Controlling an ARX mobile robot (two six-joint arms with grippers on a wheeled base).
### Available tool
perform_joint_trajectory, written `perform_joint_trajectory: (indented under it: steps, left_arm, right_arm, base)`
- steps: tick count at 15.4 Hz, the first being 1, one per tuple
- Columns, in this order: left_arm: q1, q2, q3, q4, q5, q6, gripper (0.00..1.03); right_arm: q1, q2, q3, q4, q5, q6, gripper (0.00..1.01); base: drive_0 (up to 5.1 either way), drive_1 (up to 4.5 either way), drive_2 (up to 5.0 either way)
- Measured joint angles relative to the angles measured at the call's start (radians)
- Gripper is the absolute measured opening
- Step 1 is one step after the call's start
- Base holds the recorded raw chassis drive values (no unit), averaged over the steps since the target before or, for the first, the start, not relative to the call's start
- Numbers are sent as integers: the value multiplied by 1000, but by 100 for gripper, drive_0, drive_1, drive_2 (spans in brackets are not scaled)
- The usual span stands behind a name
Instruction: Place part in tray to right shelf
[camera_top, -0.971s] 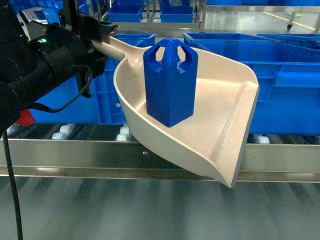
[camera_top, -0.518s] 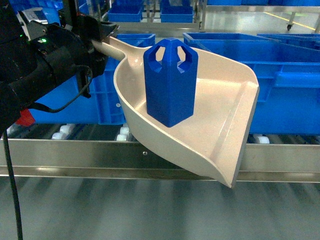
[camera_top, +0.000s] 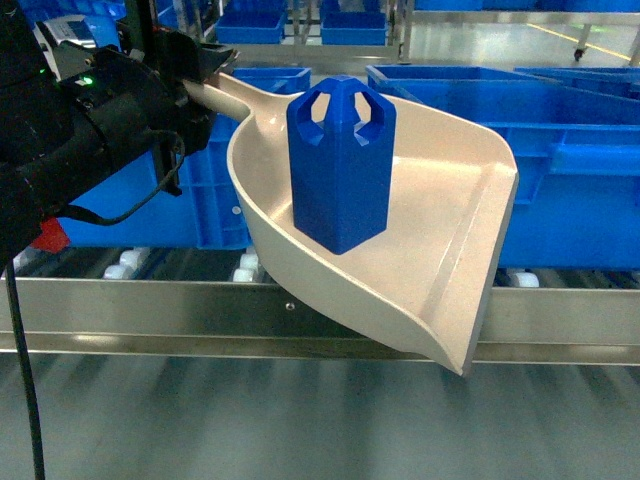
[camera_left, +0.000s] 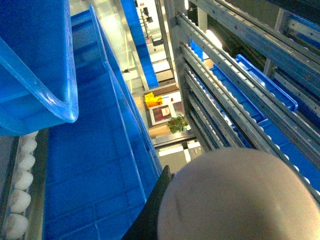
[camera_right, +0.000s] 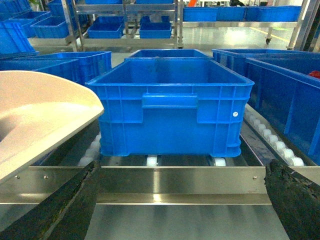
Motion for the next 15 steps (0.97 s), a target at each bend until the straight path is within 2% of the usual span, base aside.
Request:
perform_joint_trajectory:
  steps: [10,11,12,13,15]
  left_arm:
    - [0,0,0,0,0,0,12]
    - [-8,-75,-21,-206,-82,28,12]
    - [-9,-206,-89,-351,-155,91,12]
    - [-9,-285,-89,-360,-153,121,12]
    - [-1,-372,-74,-313,-145,133,12]
  right_arm:
    - [0,0,0,0,0,0,98]
    - [0,0,0,0,0,0,98]
    - [0,0,0,-1,0,0,98]
    - [0,0,0,0,0,0,98]
    - [0,0,0,0,0,0,98]
  base:
    - [0,0,0]
    - [0,0,0]
    - [0,0,0]
    - [0,0,0]
    - [0,0,0]
